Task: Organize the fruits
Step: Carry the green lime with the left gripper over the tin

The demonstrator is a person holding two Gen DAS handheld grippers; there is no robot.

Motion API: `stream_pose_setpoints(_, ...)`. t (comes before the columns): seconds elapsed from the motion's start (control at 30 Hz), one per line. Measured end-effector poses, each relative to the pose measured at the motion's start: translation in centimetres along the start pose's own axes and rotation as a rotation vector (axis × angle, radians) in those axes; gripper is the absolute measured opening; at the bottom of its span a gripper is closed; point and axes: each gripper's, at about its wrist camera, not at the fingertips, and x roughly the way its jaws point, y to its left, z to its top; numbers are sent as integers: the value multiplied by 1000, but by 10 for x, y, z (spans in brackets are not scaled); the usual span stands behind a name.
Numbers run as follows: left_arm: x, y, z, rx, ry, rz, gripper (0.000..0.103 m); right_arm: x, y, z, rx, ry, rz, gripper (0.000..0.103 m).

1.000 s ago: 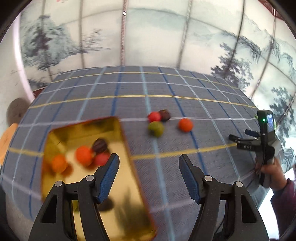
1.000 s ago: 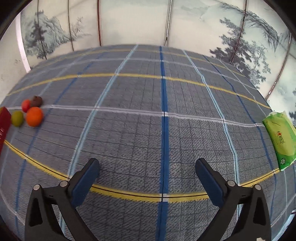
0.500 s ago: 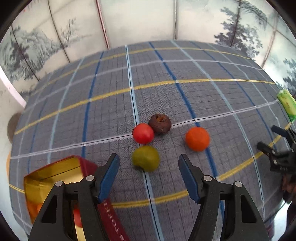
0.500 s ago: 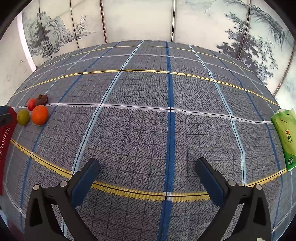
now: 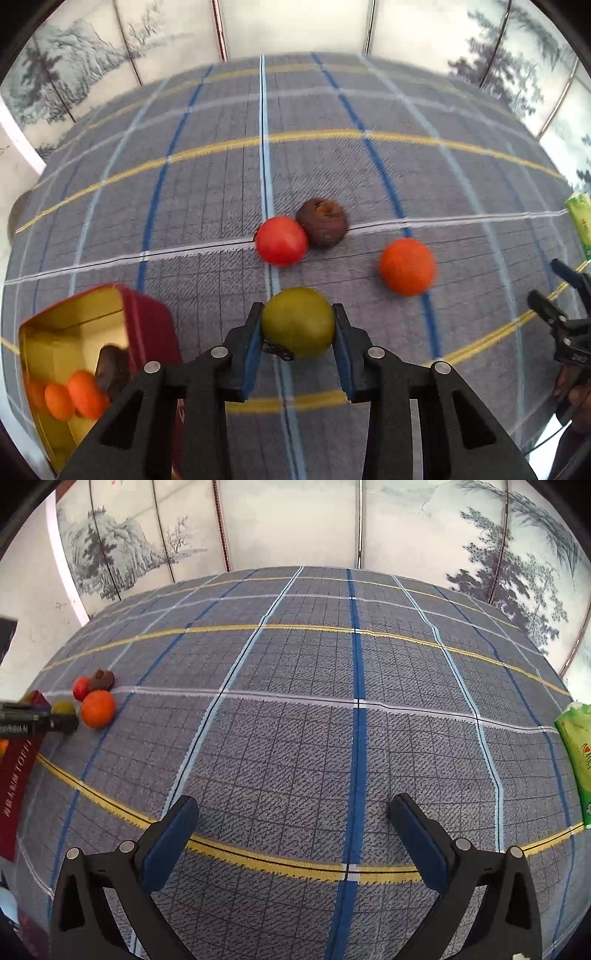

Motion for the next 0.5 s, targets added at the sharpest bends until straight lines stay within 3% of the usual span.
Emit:
stream_pose_setpoints(0.23, -58, -20, -19, 8, -150, 47, 36, 4, 4, 2, -16, 11, -31, 103)
stream_pose_setpoints(0.3, -70, -21, -22, 9, -178, 58, 36, 6, 10, 2, -45, 22, -65, 103)
stream_pose_setpoints(0.5, -90, -23, -34, 9, -216, 80, 36, 6, 7, 1, -40, 21, -60, 103)
